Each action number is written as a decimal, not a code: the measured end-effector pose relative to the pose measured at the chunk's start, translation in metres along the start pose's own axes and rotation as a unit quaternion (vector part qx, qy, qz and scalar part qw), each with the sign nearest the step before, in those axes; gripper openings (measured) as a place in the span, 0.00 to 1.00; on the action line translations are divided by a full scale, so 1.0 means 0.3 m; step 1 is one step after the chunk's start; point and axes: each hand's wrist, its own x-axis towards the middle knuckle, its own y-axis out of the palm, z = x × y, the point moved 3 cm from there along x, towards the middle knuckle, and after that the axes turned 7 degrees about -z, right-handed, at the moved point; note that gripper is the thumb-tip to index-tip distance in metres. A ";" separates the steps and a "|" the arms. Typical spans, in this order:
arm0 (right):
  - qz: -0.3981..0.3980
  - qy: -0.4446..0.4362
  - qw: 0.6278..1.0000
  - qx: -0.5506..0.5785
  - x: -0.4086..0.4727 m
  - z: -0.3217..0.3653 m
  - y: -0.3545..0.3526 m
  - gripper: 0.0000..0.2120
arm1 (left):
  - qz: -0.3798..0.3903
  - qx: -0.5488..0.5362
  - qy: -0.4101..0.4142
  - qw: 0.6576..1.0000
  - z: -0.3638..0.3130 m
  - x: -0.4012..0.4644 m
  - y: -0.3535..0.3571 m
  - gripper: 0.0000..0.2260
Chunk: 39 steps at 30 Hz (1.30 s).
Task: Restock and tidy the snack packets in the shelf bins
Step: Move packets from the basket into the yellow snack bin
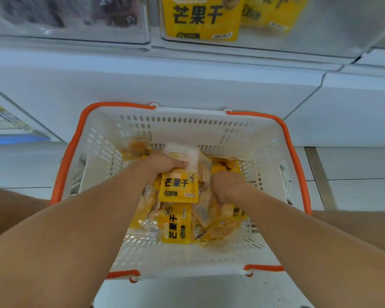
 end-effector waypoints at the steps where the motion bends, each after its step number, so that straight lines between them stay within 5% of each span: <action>1: 0.017 -0.004 0.999 0.027 -0.002 0.000 -0.031 0.11 | 0.005 -0.026 -0.010 1.000 0.011 -0.004 -0.007 0.17; 6: -0.054 -0.021 0.976 0.210 0.026 -0.076 -0.254 0.15 | -0.080 -0.108 -0.049 0.990 0.109 -0.001 -0.046 0.19; 9: -0.039 -0.014 0.859 0.511 0.011 -0.099 -0.290 0.12 | -0.087 -0.152 -0.067 0.982 0.147 -0.006 -0.054 0.23; 11: -0.017 -0.014 0.817 0.577 0.009 -0.080 -0.264 0.10 | -0.058 -0.173 -0.084 0.980 0.141 -0.029 -0.041 0.20; 15: -0.015 -0.014 0.881 0.472 0.042 -0.058 -0.195 0.06 | -0.059 -0.225 -0.075 0.970 0.106 -0.024 -0.026 0.20; 19: 0.041 -0.001 0.913 0.405 0.038 -0.107 -0.224 0.05 | -0.212 0.036 0.037 0.976 0.073 0.003 -0.069 0.26; 21: 0.092 -0.026 0.888 0.450 0.015 -0.122 -0.264 0.04 | -0.191 0.130 0.084 0.969 0.054 -0.005 -0.057 0.26; 24: 0.107 -0.035 0.853 0.510 0.006 -0.098 -0.278 0.07 | -0.096 0.015 0.046 0.994 0.051 -0.012 -0.026 0.30; 27: -0.005 -0.010 0.852 0.523 0.057 -0.046 -0.213 0.06 | -0.023 -0.119 -0.026 0.992 0.052 -0.011 0.015 0.24; 31: -0.071 0.043 0.787 0.611 0.104 0.007 -0.120 0.11 | 0.002 -0.242 -0.041 0.969 0.004 -0.044 0.035 0.34; 35: -0.162 0.125 0.724 0.658 0.079 0.001 -0.129 0.10 | 0.065 -0.130 0.032 0.989 -0.077 -0.105 0.068 0.45; 39: -0.036 0.091 0.622 0.777 -0.093 -0.084 -0.230 0.21 | 0.113 0.013 0.160 0.981 -0.206 -0.245 0.079 0.23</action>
